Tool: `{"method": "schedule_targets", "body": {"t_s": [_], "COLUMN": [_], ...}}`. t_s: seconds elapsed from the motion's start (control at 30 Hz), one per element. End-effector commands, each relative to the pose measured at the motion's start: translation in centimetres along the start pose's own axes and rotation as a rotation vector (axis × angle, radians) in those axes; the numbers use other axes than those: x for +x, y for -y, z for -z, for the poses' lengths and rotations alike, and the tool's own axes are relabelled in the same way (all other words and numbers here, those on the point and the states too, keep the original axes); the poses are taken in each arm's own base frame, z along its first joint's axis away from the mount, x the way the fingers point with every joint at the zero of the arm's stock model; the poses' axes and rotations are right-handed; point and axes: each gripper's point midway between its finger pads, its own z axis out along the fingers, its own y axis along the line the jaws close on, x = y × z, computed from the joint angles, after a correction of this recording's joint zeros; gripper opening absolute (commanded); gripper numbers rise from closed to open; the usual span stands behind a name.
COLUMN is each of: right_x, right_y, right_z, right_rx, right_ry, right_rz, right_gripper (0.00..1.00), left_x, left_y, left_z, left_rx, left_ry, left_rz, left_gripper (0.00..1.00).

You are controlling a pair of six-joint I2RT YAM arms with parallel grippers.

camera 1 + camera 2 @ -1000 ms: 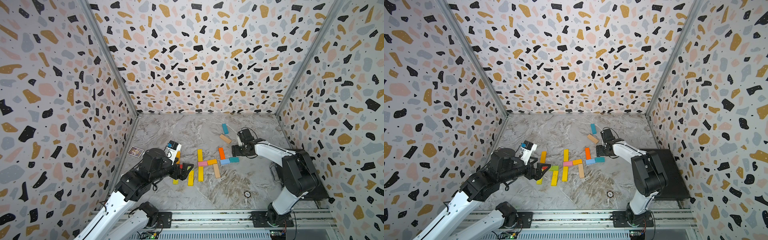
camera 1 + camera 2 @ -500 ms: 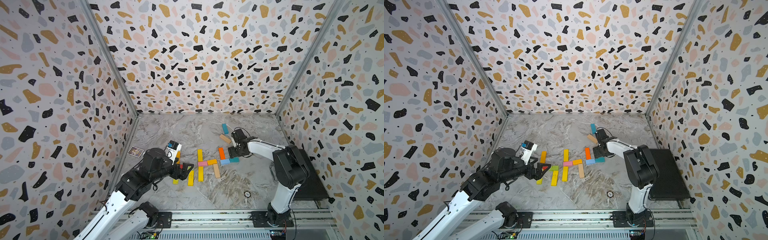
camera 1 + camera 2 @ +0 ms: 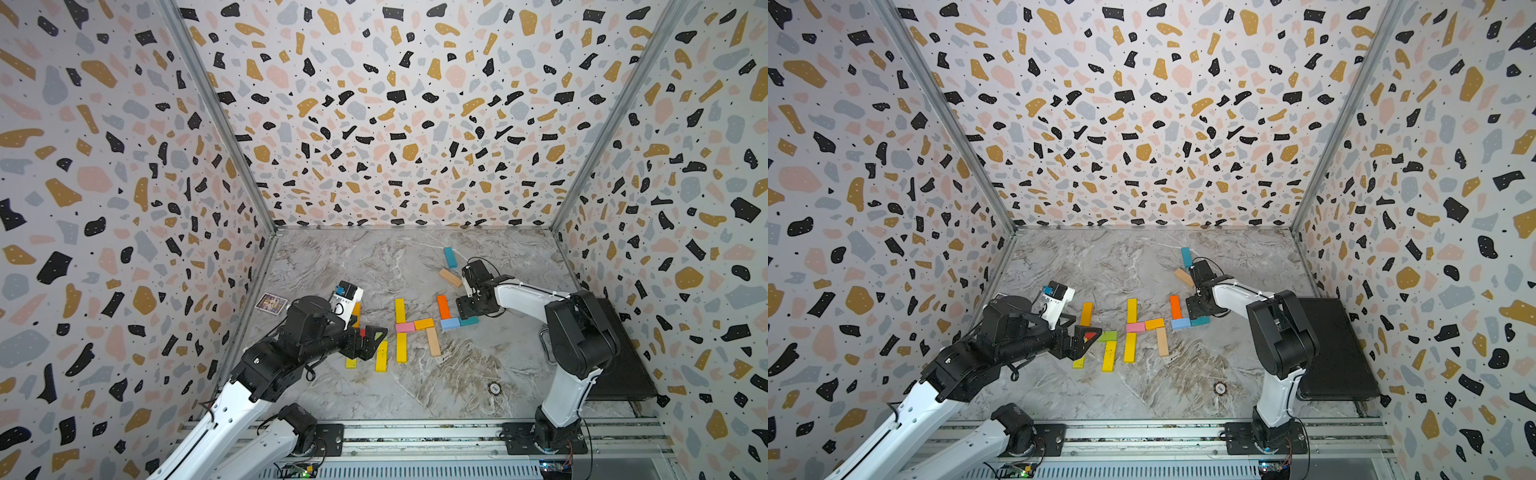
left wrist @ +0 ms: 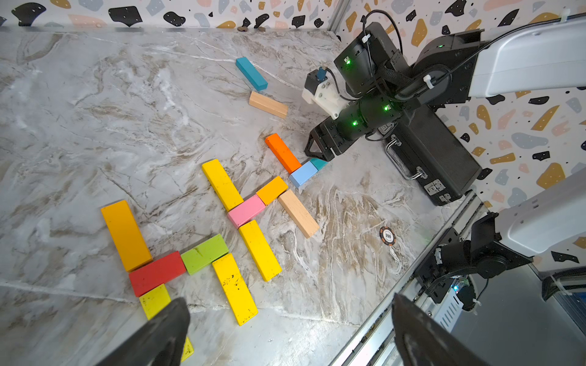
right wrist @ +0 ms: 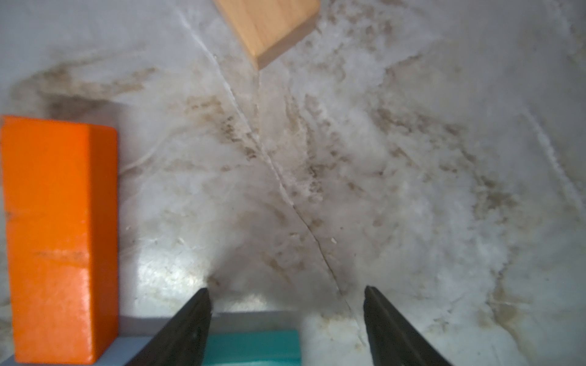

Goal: Assemble the letter h with building blocks
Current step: Assemble the building block at the center of the board.

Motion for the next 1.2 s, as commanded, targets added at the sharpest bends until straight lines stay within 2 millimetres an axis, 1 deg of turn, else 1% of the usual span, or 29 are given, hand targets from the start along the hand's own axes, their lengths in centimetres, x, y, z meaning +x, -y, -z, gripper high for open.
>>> {"method": "schedule_targets", "body": {"t_s": [0.0,0.1,0.2,0.23,0.3,0.37,0.5,0.6,0.7,0.8,0.93,1.17], "right_x": [0.1,-1.2,-3.2,-3.6,-3.6,-3.2,-0.8,1.0,2.5,3.3,3.6,3.8], "right_y": [0.3,0.3,0.4,0.5,1.4,2.4,5.3,6.1,6.3,6.0,5.3,4.7], "right_z": [1.4,2.3,4.2,4.6,4.9,4.7,4.1,3.5,2.6,1.9,1.4,1.5], "right_rx": [0.014,0.009,0.0,-0.005,0.011,0.031,0.11,0.137,0.144,0.131,0.095,0.058], "right_ry": [0.015,0.063,0.133,0.145,0.131,0.126,0.09,0.05,0.009,-0.014,-0.021,-0.022], "right_rz": [-0.003,-0.034,-0.085,-0.106,-0.164,-0.205,-0.261,-0.262,-0.249,-0.244,-0.245,-0.236], "right_gripper": [0.79,0.81,0.81,0.81,0.81,0.81,0.82,0.82,0.82,0.81,0.8,0.79], "left_x": [-0.4,-0.4,-0.4,-0.4,-0.4,-0.4,-0.5,-0.5,-0.5,-0.4,-0.4,-0.5], "left_y": [-0.3,-0.3,-0.3,-0.3,-0.4,-0.4,-0.4,-0.2,-0.1,-0.2,-0.2,-0.3], "left_z": [-0.1,-0.1,-0.1,-0.1,0.0,0.2,0.2,0.1,0.1,0.1,0.1,0.0], "left_rx": [-0.012,-0.011,-0.012,-0.014,-0.019,-0.019,-0.019,-0.01,-0.005,-0.006,-0.01,-0.015], "left_ry": [0.02,0.019,0.019,0.019,0.025,0.03,0.031,0.029,0.027,0.026,0.025,0.026], "left_rz": [-0.008,-0.008,-0.008,-0.008,-0.01,-0.011,-0.012,-0.011,-0.012,-0.011,-0.01,-0.01], "left_gripper": [0.99,0.99,0.99,0.99,0.99,0.99,0.99,0.99,0.99,0.99,0.99,0.99]}}
